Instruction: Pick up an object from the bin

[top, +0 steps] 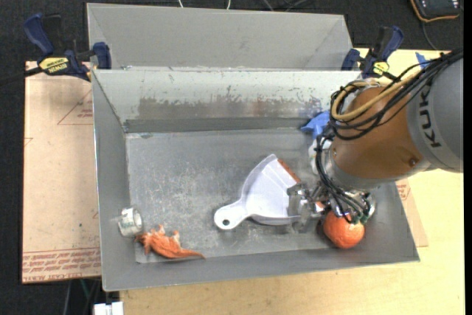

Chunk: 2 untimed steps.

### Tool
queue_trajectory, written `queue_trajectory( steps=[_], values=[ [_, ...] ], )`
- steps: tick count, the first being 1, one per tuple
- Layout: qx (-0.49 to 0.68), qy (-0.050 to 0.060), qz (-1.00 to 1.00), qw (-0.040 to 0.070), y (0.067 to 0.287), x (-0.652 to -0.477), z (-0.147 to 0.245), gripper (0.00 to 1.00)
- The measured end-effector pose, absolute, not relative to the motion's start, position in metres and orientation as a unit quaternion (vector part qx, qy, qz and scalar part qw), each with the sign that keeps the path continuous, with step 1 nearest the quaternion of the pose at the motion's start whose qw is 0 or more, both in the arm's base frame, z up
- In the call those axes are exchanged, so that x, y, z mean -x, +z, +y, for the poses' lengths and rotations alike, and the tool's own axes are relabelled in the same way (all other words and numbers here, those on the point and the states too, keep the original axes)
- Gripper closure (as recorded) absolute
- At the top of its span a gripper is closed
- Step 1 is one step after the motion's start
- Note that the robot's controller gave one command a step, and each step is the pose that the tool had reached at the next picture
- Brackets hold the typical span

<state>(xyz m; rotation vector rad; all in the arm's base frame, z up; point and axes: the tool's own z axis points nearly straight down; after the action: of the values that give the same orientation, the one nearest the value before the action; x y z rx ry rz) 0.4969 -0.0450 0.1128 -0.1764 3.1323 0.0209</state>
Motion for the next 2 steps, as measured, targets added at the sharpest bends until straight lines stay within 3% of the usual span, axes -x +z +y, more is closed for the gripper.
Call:
queue_trajectory(
  steps=[1,2],
  values=[
    [0.098,0.005,0.995,0.010,0.131,-0.495,-0.054,1.00],
    [0.066,0.008,0.998,0.003,0.110,-0.504,-0.031,1.00]
  ],
)
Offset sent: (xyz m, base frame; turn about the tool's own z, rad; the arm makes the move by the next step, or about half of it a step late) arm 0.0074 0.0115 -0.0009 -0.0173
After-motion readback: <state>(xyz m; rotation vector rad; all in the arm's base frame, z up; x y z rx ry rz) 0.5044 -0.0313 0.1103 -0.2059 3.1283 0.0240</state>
